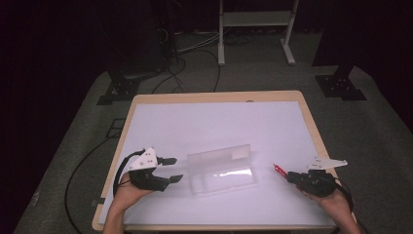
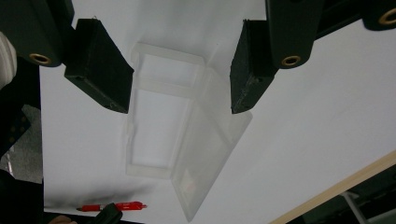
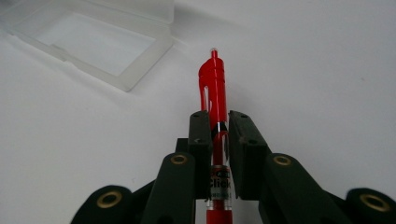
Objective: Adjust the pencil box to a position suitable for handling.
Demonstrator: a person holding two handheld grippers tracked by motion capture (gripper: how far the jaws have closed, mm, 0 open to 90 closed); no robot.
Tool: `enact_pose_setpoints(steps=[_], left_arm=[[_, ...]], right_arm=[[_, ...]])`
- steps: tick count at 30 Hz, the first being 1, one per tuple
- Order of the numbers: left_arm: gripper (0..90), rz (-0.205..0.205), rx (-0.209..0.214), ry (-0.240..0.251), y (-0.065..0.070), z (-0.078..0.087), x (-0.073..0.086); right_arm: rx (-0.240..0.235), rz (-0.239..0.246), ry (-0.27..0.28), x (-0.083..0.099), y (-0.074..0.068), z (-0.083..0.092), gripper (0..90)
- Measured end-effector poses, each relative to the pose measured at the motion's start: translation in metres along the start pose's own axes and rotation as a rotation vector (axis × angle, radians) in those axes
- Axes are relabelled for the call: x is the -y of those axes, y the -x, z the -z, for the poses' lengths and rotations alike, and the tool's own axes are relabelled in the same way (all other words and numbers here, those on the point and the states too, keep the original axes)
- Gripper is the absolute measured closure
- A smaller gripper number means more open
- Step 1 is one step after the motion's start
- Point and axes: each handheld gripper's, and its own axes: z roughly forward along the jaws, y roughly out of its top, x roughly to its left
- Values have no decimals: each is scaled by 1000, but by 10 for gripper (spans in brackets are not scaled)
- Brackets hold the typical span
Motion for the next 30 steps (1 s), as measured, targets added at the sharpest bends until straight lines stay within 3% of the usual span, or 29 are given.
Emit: enact_pose_setpoints(steps=[8,21,30], left_arm=[[370,12,-29,-6,-4,5,4],[301,45,-68,-5,-13,9,13],[244,71,-124,-12,-20,16,18]], right_arm=[[-61,34,0,-18,-5,4,792],[-119,97,-6,-39,-13,-1,792],[-179,134,-6,-60,-25,-6,792]])
